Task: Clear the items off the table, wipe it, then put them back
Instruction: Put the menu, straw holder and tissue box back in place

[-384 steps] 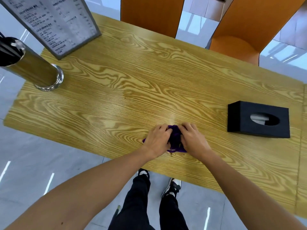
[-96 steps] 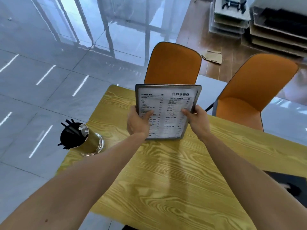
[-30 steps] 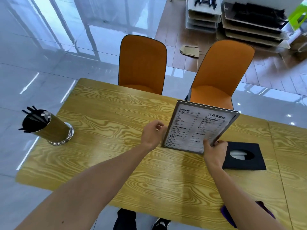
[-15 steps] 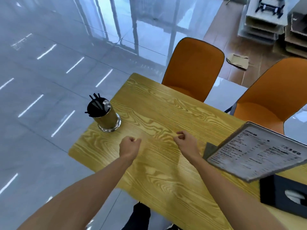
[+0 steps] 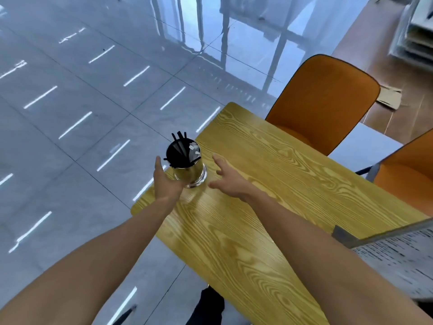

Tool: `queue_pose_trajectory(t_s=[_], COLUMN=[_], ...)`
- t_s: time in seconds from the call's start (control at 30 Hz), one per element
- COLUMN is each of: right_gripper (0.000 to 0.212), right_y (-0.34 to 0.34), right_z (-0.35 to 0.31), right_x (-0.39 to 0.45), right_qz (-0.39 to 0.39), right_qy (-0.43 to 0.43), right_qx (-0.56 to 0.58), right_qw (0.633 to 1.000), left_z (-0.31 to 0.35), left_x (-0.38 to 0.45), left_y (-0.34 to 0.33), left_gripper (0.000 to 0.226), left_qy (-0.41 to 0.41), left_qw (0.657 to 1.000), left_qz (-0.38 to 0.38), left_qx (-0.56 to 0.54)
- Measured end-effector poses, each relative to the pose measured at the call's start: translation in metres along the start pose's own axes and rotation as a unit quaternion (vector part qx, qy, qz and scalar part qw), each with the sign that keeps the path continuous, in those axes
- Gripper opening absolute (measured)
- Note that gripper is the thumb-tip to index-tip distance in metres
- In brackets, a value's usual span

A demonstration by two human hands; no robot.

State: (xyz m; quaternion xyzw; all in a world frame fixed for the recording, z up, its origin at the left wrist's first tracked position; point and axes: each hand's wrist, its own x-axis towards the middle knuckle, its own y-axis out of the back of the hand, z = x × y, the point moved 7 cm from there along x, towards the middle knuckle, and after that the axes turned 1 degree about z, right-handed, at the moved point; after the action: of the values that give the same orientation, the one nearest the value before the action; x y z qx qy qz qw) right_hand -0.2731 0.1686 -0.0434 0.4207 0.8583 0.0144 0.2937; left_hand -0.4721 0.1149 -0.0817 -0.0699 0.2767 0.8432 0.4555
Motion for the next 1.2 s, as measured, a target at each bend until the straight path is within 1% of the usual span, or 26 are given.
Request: queue_pose_trajectory(t_s=[0.17, 0.27, 0.37, 0.5, 0.6, 0.73, 0.87, 0.93, 1.13, 1.2], right_gripper=[0.1, 0.097, 0.089, 0.072, 0.064, 0.067, 0.057, 0.057, 0.054, 0.047], right_y=[-0.005, 0.003, 0.015, 0.042, 0.064, 0.087, 0.106, 0.111, 0.119, 0.121], right_z=[-0.01, -0.01, -0.002, 0.027, 0.054, 0.096, 0.125, 0.14, 0.177, 0.186], right_x=[0.004, -0.006, -0.021, -0.058, -0.097, -0.141, -0.182, -0.199, -0.236, -0.246], right_qz=[-0.017, -0.006, 0.025, 0.093, 0.148, 0.207, 0.262, 0.28, 0.326, 0.35], right_qy=[-0.001, 0.005, 0.013, 0.003, -0.004, -0.026, -0.033, -0.044, -0.085, -0.093], right_qx=[0.009, 0.022, 0.045, 0.101, 0.107, 0.118, 0.144, 0.16, 0.188, 0.194], right_qw=[1.0, 1.0, 0.999, 0.991, 0.983, 0.971, 0.954, 0.946, 0.923, 0.912], left_z=[0.016, 0.025, 0.036, 0.04, 0.037, 0.035, 0.037, 0.037, 0.034, 0.037], left_x=[0.006, -0.002, -0.024, -0.067, -0.101, -0.141, -0.176, -0.192, -0.222, -0.23], left_y=[-0.009, -0.02, -0.042, -0.083, -0.112, -0.148, -0.182, -0.197, -0.228, -0.235], left_gripper=[0.094, 0.089, 0.085, 0.086, 0.093, 0.094, 0.09, 0.087, 0.091, 0.094], left_qy=[-0.029, -0.052, -0.078, -0.084, -0.09, -0.101, -0.109, -0.107, -0.118, -0.127], left_qw=[0.998, 0.998, 0.994, 0.988, 0.983, 0.971, 0.956, 0.949, 0.931, 0.926], left_qz=[-0.027, -0.043, -0.076, -0.127, -0.161, -0.217, -0.271, -0.295, -0.342, -0.353], left_qx=[-0.039, -0.012, 0.005, -0.003, 0.001, 0.009, 0.026, 0.029, 0.041, 0.048])
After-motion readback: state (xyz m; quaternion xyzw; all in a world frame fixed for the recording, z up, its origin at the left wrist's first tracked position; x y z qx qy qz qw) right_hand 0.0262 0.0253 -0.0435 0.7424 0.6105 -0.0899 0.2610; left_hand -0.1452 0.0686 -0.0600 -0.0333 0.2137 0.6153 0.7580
